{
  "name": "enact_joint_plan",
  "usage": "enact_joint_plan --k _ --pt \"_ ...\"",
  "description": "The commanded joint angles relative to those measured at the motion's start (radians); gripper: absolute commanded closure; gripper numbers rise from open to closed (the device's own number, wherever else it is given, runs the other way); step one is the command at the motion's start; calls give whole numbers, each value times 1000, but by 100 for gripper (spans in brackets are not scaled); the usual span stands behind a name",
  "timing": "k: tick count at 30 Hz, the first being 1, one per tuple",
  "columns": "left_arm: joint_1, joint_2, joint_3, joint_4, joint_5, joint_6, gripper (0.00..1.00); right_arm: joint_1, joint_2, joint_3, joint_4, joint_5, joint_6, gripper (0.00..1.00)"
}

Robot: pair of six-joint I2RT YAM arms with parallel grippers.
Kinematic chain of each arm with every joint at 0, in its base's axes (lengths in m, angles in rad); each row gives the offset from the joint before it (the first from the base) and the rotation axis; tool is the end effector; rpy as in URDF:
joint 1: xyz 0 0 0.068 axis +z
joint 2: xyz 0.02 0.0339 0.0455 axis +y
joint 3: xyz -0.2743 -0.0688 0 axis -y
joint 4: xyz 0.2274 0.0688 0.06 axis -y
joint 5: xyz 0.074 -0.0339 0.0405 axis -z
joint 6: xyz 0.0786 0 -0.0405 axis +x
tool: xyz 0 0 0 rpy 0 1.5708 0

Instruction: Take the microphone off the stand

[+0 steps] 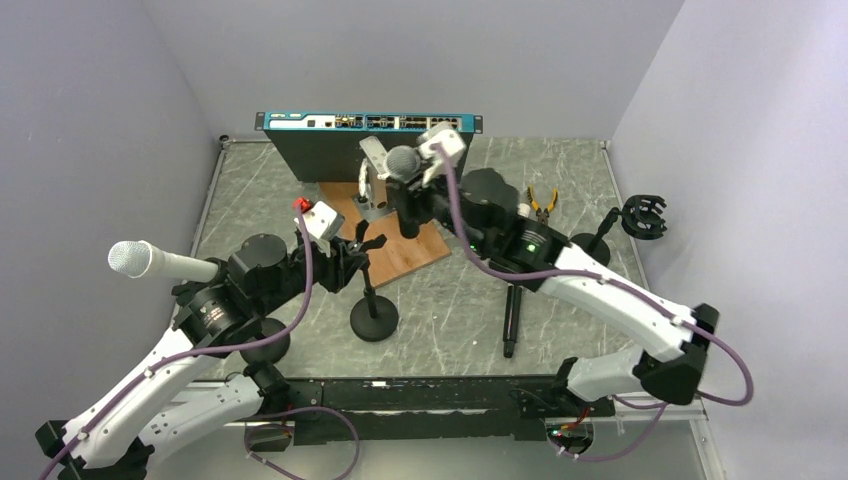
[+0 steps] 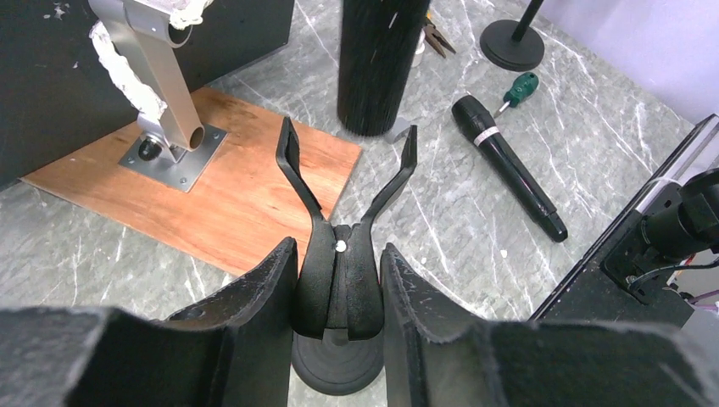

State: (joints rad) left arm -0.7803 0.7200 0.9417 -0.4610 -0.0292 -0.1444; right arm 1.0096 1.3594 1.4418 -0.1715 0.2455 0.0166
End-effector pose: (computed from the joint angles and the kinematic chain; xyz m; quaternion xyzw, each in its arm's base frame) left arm 0.1229 -0.1184 0.3667 0.2373 0.7498 -0.2652 0.5579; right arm 0.1938 0.2724 0.4468 -0.2762 0.6833 0.2501 0.6279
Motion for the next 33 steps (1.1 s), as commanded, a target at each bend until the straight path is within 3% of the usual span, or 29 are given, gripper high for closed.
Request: enact_joint_plan --k 1,3,6,8,9,11,15,21,23,26,28,33 --pt "-2 11 -21 -48 19 -9 100 -11 -132 -36 191 240 7 100" --pt "-2 16 -11 -54 36 -4 100 -31 -136 -32 94 364 53 100" --pt "-3 34 21 -88 45 -18 96 -97 -172 -98 -90 430 202 100" --pt "-2 44 36 -111 17 -39 62 -157 -219 -187 -221 388 386 100" --pt "-2 48 46 -123 -10 -53 51 -184 -242 -253 -273 334 455 100" --pt "-2 54 62 -132 -17 -60 42 -243 -276 -338 -390 238 567 100" --pt "-3 51 89 -112 33 -64 32 -343 -289 -432 -574 125 693 100" --pt "-2 88 176 -180 48 -86 24 -425 -248 -529 -632 29 769 100" --pt "-2 96 213 -209 40 -97 10 -448 -206 -538 -616 -31 762 100" --pt "-2 103 265 -239 39 -103 1 -459 -129 -526 -601 -58 747 100" --pt "-2 116 307 -259 38 -100 1 -470 -76 -524 -586 -52 744 100" --pt "-2 180 411 -331 -21 -105 1 -478 33 -533 -562 -13 751 86"
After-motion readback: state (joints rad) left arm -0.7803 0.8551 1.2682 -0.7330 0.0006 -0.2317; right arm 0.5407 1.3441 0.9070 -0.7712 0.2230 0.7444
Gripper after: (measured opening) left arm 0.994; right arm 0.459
